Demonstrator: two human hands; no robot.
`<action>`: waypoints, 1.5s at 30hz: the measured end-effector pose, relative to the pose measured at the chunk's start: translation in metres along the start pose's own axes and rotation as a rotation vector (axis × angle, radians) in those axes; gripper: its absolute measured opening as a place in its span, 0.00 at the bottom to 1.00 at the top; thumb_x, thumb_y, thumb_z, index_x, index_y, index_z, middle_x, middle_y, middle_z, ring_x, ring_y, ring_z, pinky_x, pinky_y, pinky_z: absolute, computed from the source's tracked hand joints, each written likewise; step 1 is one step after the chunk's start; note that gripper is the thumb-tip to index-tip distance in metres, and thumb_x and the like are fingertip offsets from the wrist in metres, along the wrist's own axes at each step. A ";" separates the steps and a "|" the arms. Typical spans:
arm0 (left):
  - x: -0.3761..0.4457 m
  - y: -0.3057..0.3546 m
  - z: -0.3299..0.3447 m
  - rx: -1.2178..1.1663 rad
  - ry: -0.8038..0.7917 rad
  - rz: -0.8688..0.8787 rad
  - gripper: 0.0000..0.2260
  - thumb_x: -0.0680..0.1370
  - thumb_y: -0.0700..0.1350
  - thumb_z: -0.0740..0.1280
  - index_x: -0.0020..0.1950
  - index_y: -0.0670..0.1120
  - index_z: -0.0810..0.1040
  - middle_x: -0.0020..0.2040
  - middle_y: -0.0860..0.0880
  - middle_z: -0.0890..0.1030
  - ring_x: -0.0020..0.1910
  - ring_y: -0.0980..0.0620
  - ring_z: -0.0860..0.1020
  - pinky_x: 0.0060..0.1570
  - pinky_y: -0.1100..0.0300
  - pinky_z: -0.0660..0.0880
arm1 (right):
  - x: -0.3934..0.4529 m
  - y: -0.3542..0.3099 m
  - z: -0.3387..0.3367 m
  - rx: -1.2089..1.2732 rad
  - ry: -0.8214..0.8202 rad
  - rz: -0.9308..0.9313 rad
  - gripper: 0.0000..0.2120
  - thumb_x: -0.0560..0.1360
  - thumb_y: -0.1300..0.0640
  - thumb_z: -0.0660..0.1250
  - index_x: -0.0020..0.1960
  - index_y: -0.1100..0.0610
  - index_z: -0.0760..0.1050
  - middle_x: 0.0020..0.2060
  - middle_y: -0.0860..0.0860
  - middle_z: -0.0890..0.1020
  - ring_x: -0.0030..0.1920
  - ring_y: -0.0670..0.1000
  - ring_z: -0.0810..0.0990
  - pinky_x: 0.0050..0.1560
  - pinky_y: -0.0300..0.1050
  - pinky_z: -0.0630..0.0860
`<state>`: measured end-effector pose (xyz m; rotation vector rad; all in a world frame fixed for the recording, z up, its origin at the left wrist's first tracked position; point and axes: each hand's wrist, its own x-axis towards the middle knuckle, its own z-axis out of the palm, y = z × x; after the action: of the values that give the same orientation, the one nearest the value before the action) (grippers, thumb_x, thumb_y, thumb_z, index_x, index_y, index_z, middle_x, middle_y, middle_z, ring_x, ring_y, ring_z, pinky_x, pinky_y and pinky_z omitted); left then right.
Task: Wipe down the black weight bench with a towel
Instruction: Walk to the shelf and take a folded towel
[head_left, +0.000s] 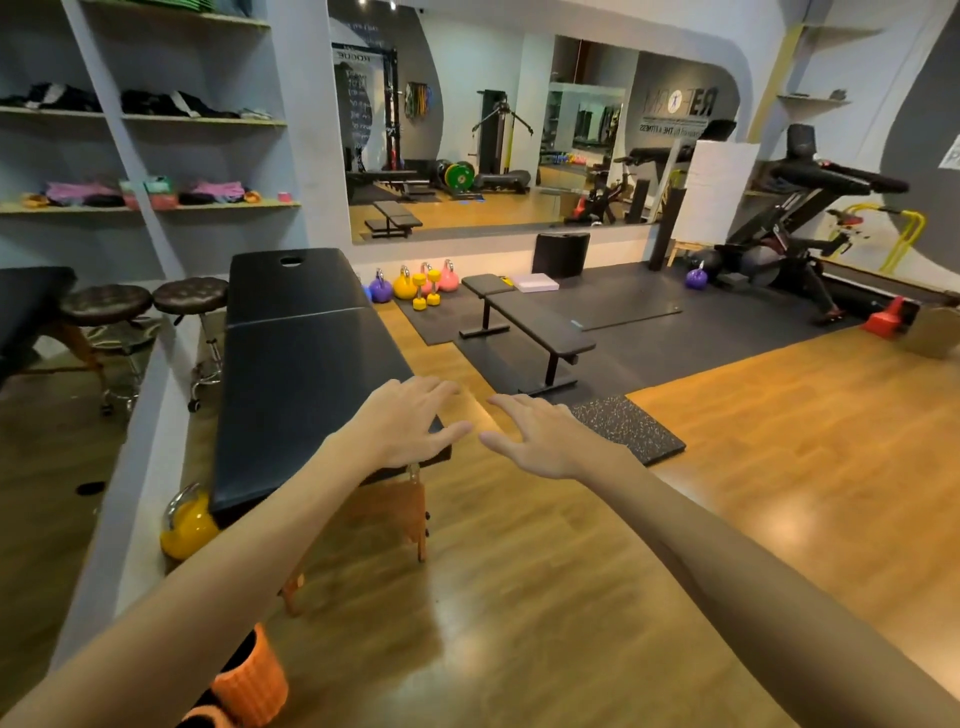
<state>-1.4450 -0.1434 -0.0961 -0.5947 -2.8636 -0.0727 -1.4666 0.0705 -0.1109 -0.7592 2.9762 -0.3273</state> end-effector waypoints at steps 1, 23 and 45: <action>0.021 -0.008 0.005 -0.003 0.007 0.005 0.28 0.80 0.64 0.54 0.75 0.50 0.64 0.71 0.49 0.72 0.67 0.50 0.72 0.63 0.55 0.68 | 0.018 0.011 -0.003 -0.001 0.001 -0.006 0.34 0.80 0.33 0.52 0.79 0.50 0.56 0.77 0.52 0.64 0.75 0.57 0.62 0.72 0.65 0.59; 0.401 -0.165 0.112 -0.028 0.002 -0.248 0.29 0.80 0.64 0.54 0.75 0.47 0.65 0.70 0.48 0.73 0.66 0.49 0.73 0.62 0.53 0.69 | 0.439 0.236 -0.047 0.058 -0.069 -0.239 0.35 0.79 0.32 0.53 0.79 0.50 0.56 0.77 0.50 0.64 0.76 0.53 0.62 0.74 0.61 0.60; 0.608 -0.441 0.172 0.009 0.003 -0.702 0.30 0.79 0.64 0.55 0.75 0.47 0.63 0.68 0.49 0.74 0.66 0.49 0.72 0.63 0.52 0.68 | 0.876 0.243 -0.027 0.062 -0.141 -0.601 0.36 0.78 0.32 0.54 0.79 0.51 0.56 0.75 0.52 0.67 0.74 0.54 0.67 0.71 0.60 0.66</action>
<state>-2.1992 -0.2960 -0.1321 0.4312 -2.9144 -0.1671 -2.3524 -0.1358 -0.1358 -1.5821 2.5292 -0.3640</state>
